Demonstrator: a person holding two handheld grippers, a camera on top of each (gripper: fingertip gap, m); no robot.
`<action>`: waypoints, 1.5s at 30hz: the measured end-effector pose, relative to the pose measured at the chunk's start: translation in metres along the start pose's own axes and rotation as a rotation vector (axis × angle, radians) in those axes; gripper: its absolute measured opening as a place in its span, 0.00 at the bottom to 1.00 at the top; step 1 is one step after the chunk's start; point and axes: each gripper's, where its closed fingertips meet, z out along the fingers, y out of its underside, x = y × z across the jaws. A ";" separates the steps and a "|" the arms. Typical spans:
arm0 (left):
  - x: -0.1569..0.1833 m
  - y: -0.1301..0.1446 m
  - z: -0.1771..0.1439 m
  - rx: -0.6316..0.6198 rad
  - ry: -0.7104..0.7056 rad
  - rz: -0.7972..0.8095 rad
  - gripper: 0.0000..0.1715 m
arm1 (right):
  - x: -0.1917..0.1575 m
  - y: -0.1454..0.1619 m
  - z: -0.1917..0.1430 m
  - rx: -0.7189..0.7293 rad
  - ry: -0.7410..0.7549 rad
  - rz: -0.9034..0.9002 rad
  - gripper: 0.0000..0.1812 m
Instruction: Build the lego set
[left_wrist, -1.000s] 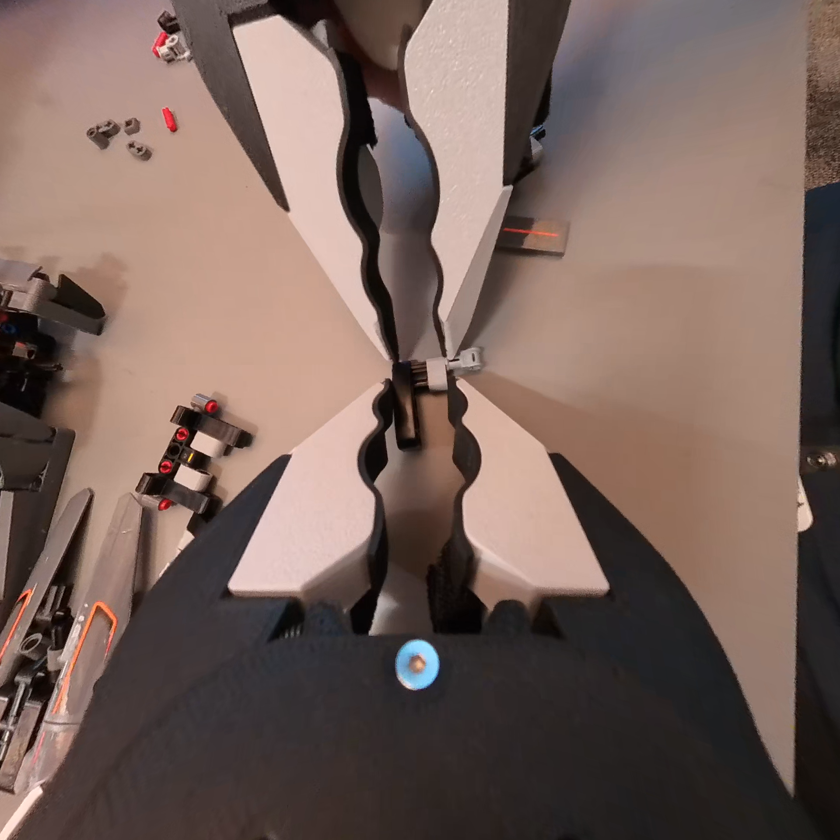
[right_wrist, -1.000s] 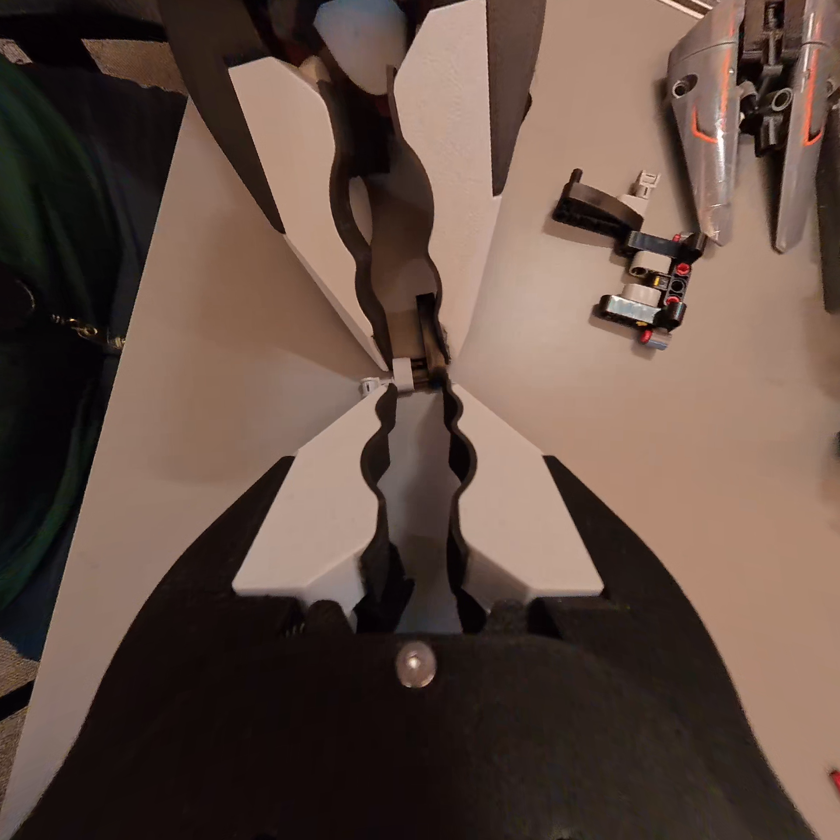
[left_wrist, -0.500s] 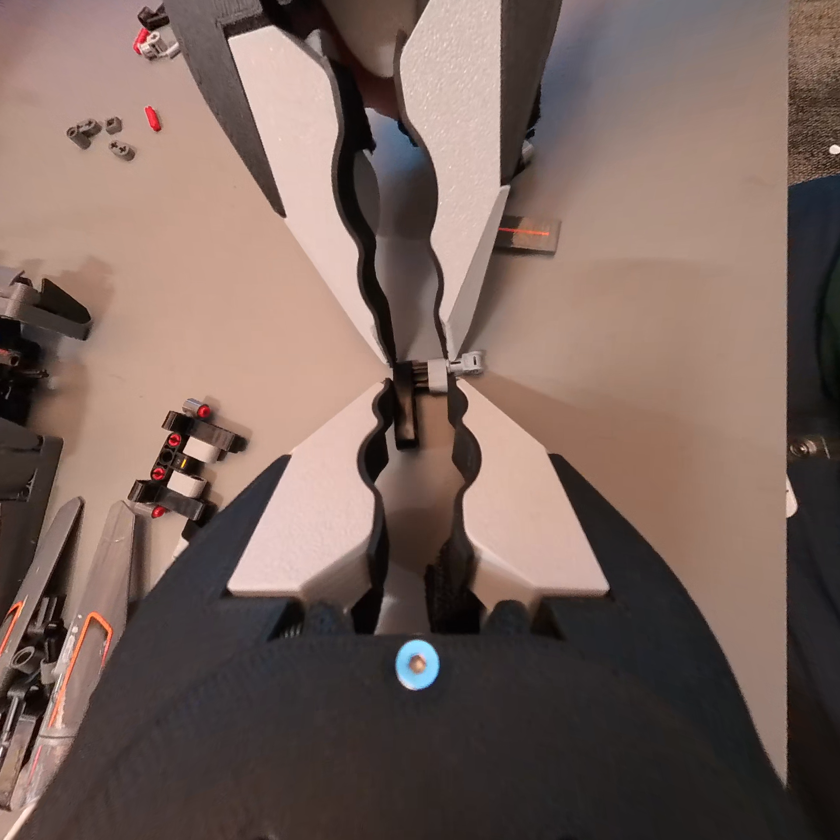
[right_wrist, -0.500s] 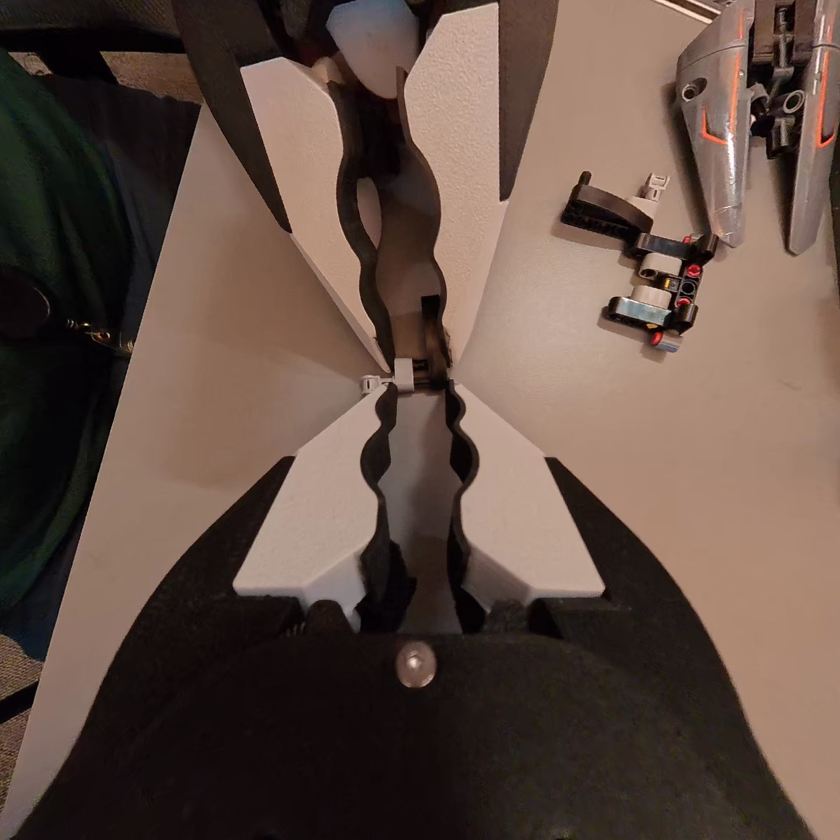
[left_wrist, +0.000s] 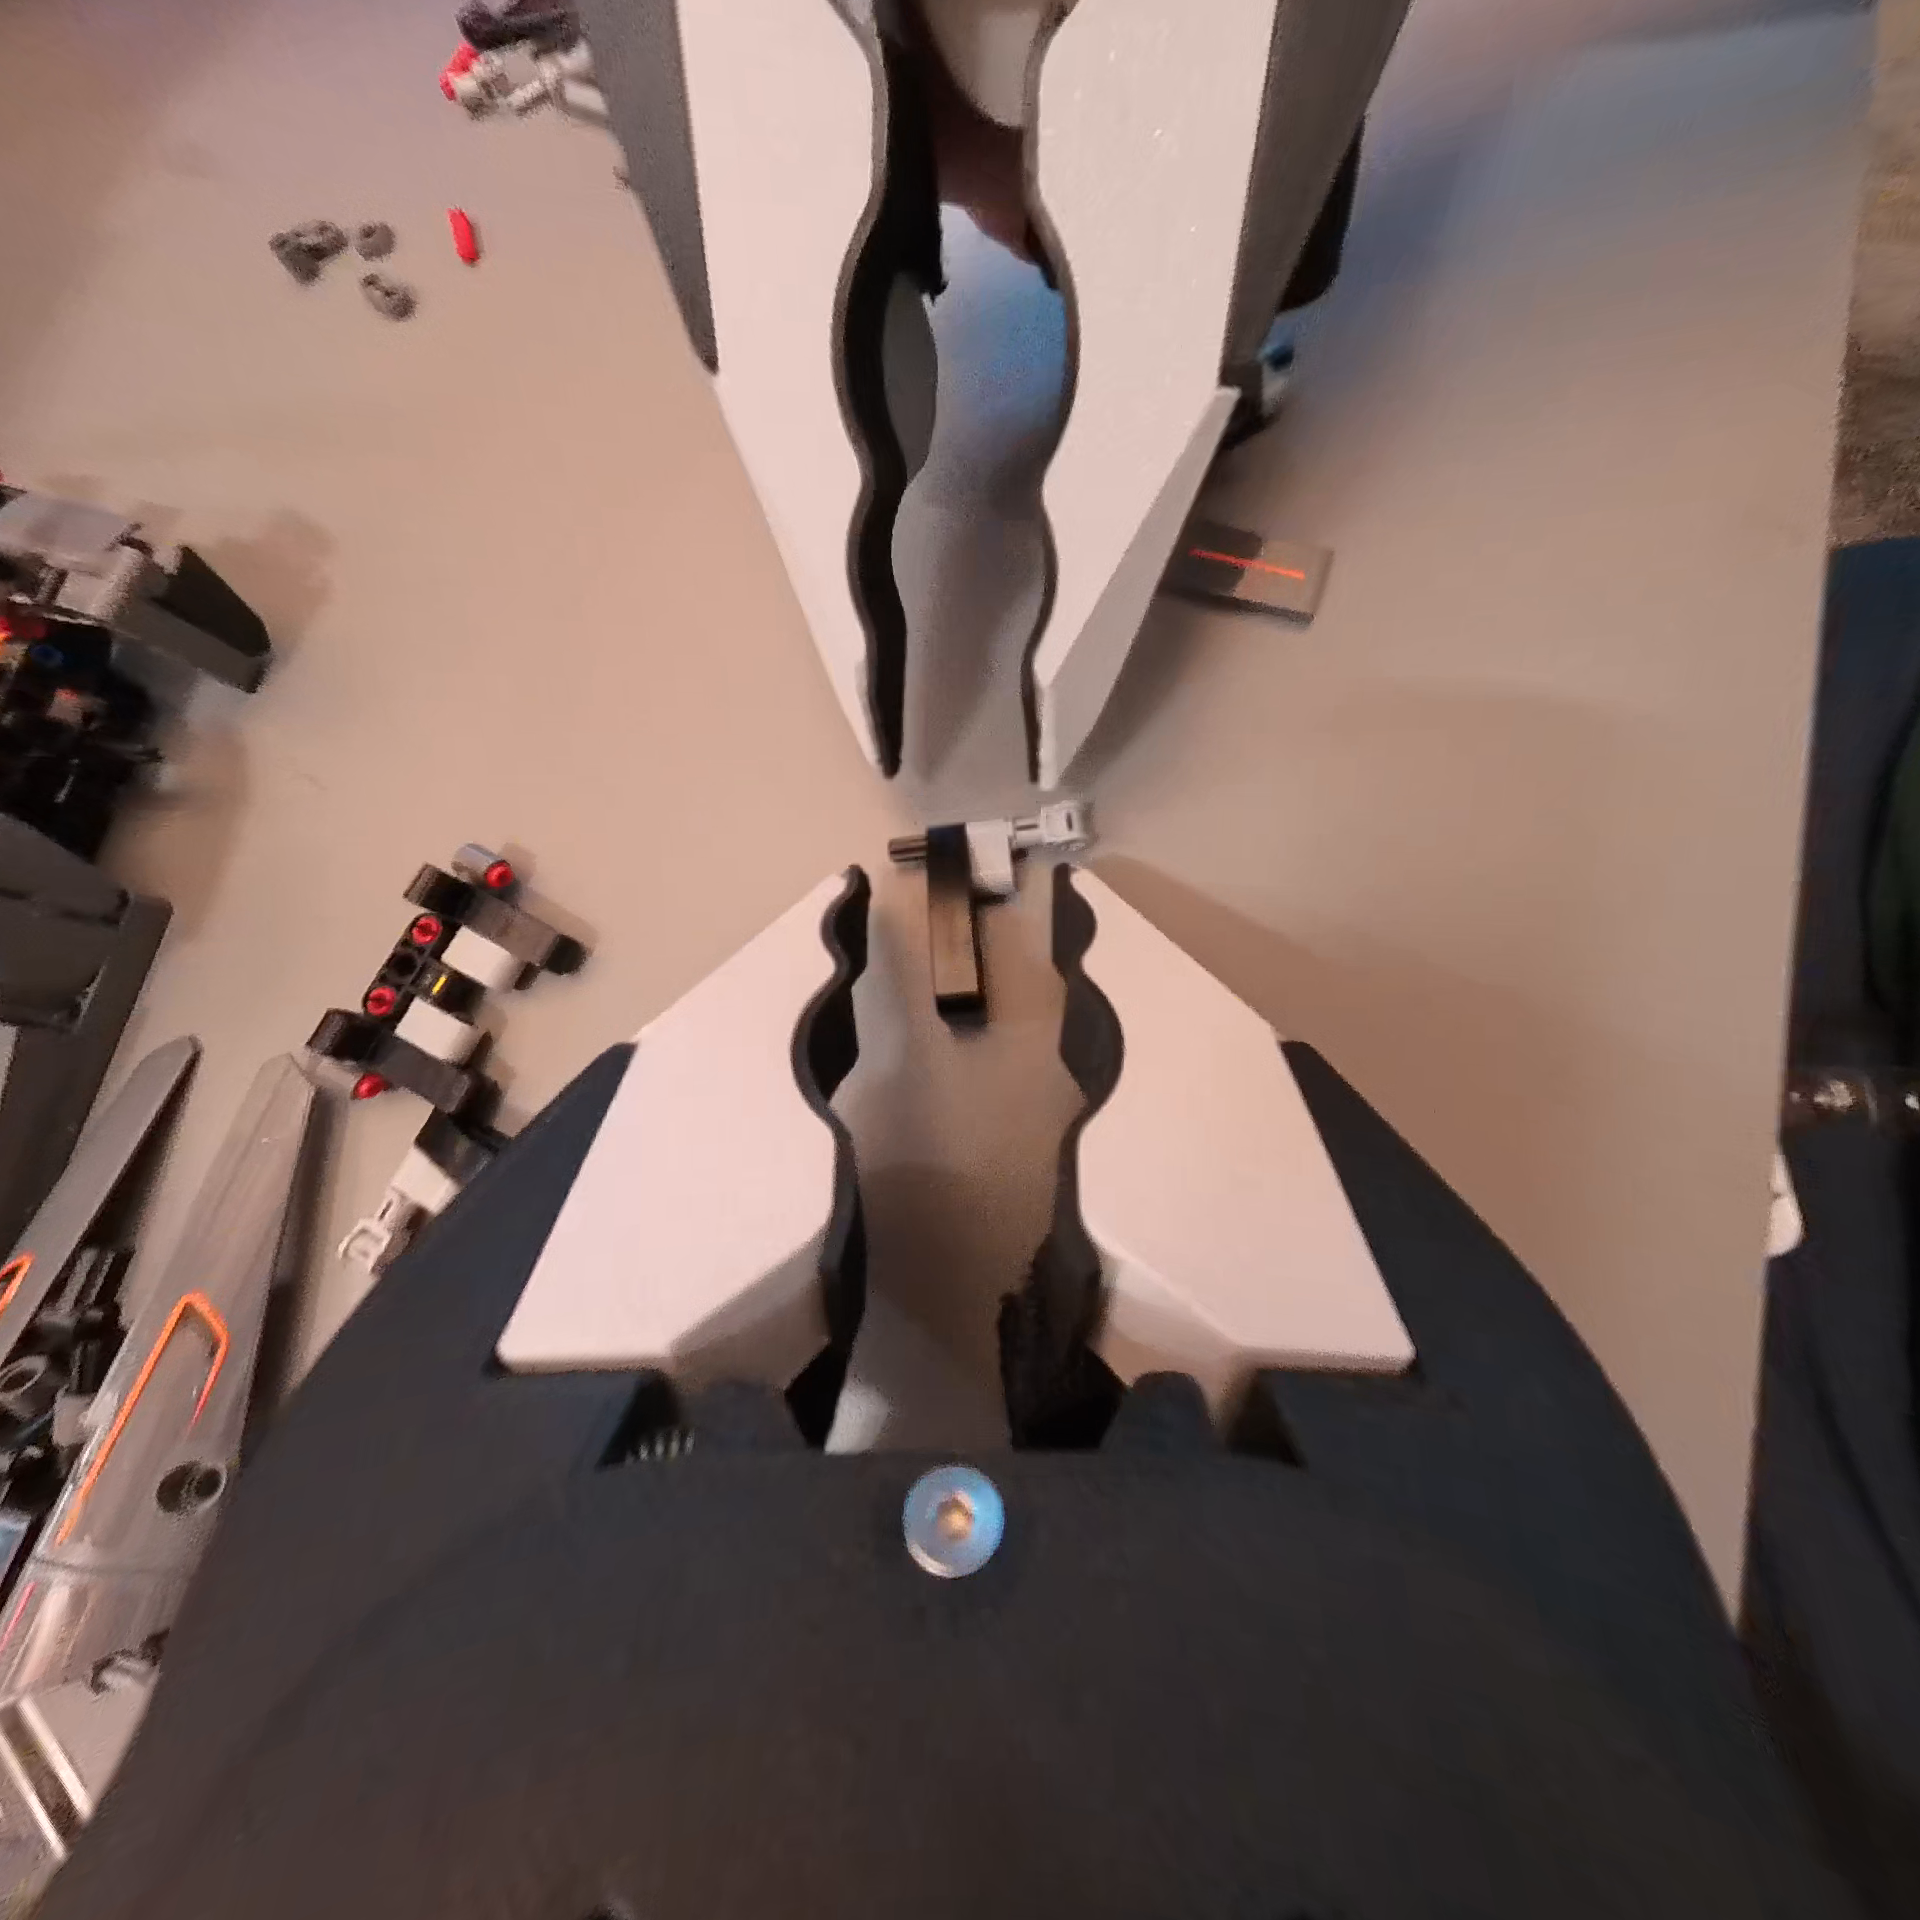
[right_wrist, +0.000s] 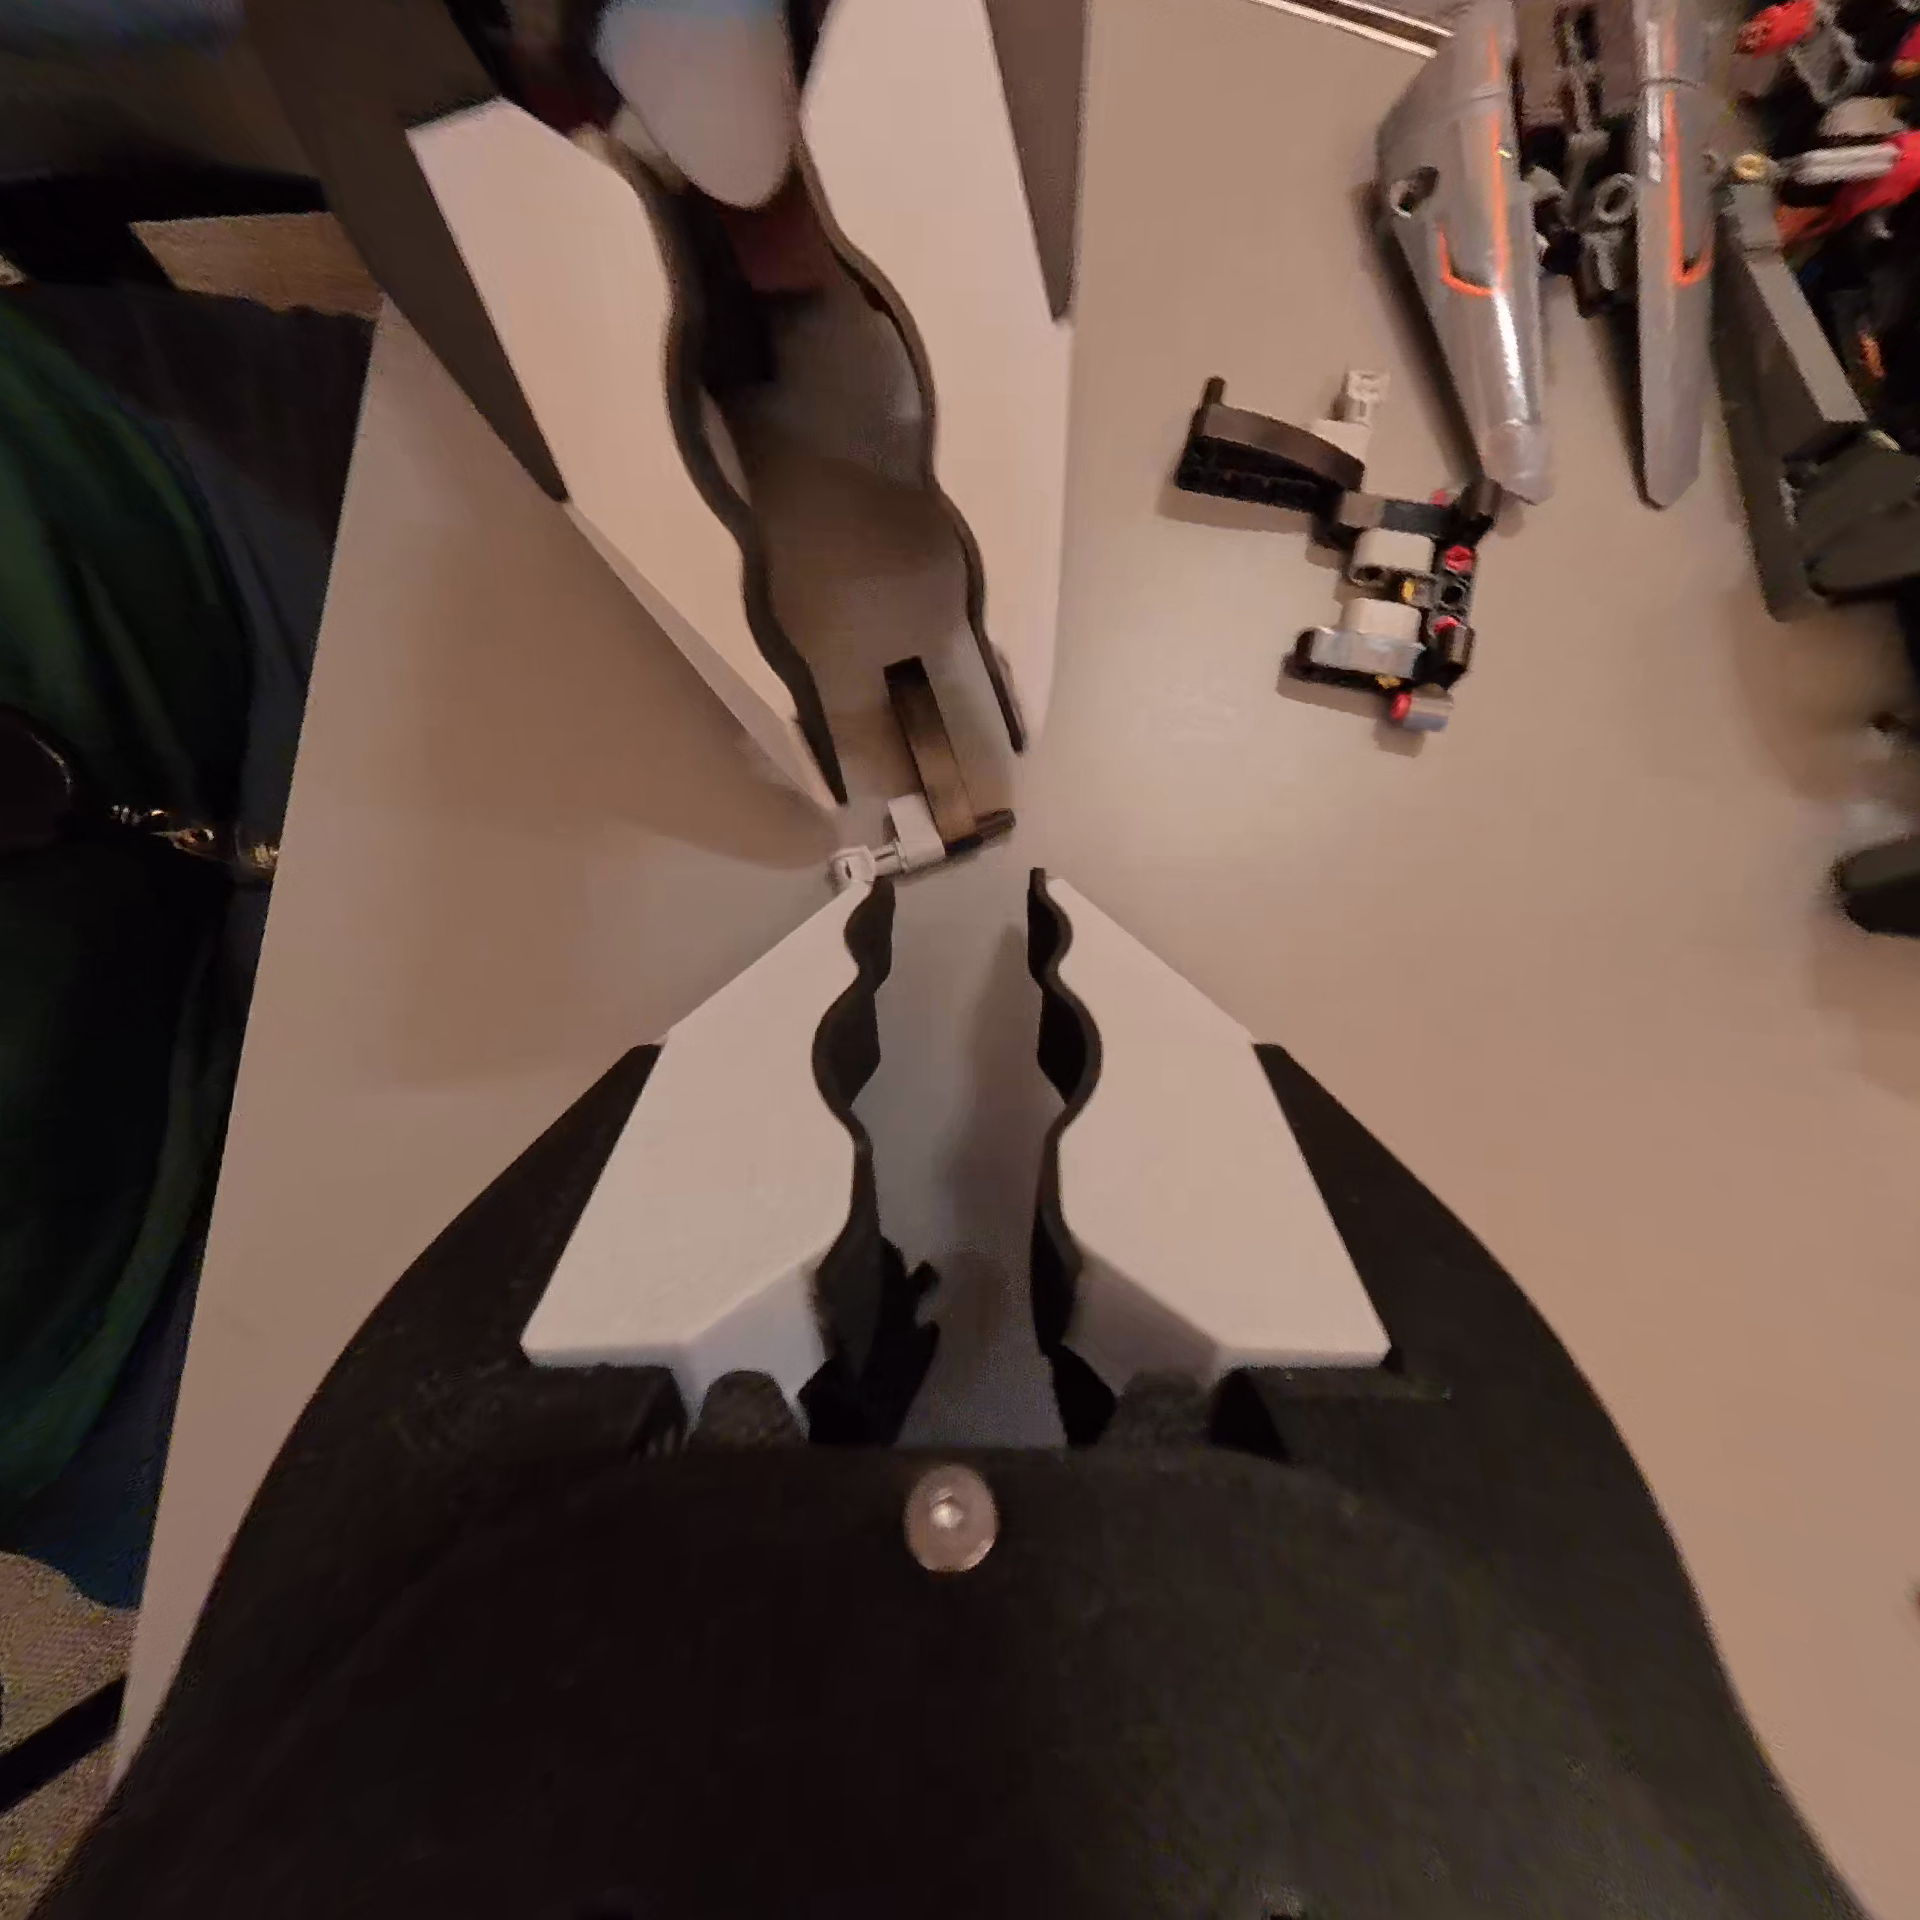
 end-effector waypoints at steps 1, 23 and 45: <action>0.000 -0.003 -0.004 0.017 -0.010 -0.009 0.19 | 0.000 0.001 -0.002 -0.010 0.014 0.016 0.14; -0.001 -0.011 -0.007 -0.044 -0.461 0.237 0.03 | -0.013 0.005 0.003 -0.053 0.222 0.127 0.09; -0.014 0.014 -0.009 -0.098 -0.350 -0.193 0.12 | 0.013 -0.006 0.004 -0.060 0.354 0.161 0.04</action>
